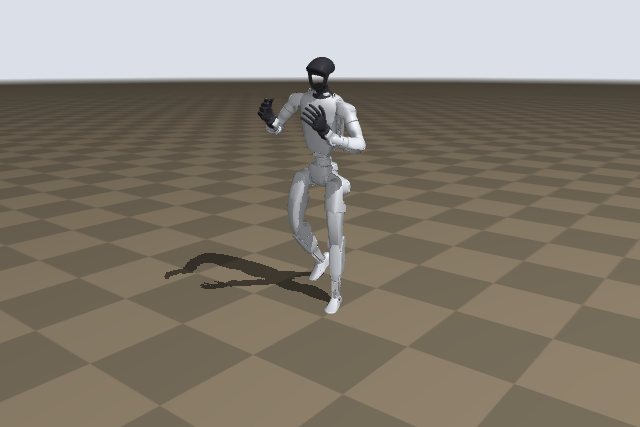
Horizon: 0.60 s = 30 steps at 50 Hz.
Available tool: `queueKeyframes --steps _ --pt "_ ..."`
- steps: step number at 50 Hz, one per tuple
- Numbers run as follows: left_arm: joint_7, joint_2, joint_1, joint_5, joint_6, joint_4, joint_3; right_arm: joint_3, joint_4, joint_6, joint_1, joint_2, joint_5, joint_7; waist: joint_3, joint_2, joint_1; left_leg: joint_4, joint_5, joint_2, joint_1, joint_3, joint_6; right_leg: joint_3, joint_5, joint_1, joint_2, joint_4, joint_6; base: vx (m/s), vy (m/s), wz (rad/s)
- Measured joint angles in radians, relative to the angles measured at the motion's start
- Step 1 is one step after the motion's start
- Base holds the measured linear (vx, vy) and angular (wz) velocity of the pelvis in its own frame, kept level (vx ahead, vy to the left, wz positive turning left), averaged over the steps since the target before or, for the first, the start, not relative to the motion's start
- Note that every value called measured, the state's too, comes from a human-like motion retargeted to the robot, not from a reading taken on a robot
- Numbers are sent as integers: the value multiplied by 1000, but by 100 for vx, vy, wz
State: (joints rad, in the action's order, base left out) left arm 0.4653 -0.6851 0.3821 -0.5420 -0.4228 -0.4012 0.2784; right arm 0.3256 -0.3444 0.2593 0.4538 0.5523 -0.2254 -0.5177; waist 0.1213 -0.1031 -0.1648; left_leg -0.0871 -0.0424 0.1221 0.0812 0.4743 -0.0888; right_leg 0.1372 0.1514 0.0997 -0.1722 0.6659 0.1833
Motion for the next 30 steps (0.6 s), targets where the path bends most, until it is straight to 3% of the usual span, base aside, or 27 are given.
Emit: queueKeyframes --steps 5,10,15,20,25,30 --pt "7 0 -2 -7 8 4 -9 16 -3 -1 18 -9 -10 8 18 -5 2 21 -39 -13 -34 -26 27 53 -50 114 -40 87 -47 32 24 23" --pt "3 4 -29 -23 12 6 -24 23 -3 -6 30 -25 -4 11 42 2 20 81 -88 -35 -44 -85 30 124 -104 150 -39 -104 -78 29 20 63" --pt "8 2 -58 -25 0 10 -35 29 4 -23 39 -34 14 5 67 -6 49 120 -131 -93 -71 -161 17 101 -48 153 -6 -417 -29 29 14 92" --pt "8 -1 -85 7 -17 13 -40 23 7 -31 30 -33 19 5 101 -17 79 162 -170 -159 -127 -251 -6 21 24 151 5 -635 77 33 8 108" --pt "-24 -23 -101 15 8 14 -38 1 11 -43 23 -30 30 22 130 8 76 233 -210 -113 -172 -324 -75 -33 38 179 109 -720 79 37 -17 88" --pt "-18 -27 -91 69 -9 15 -51 -24 10 -29 2 -23 30 21 151 50 107 288 -235 -107 -212 -437 -102 -91 11 190 135 -743 79 43 -2 125"
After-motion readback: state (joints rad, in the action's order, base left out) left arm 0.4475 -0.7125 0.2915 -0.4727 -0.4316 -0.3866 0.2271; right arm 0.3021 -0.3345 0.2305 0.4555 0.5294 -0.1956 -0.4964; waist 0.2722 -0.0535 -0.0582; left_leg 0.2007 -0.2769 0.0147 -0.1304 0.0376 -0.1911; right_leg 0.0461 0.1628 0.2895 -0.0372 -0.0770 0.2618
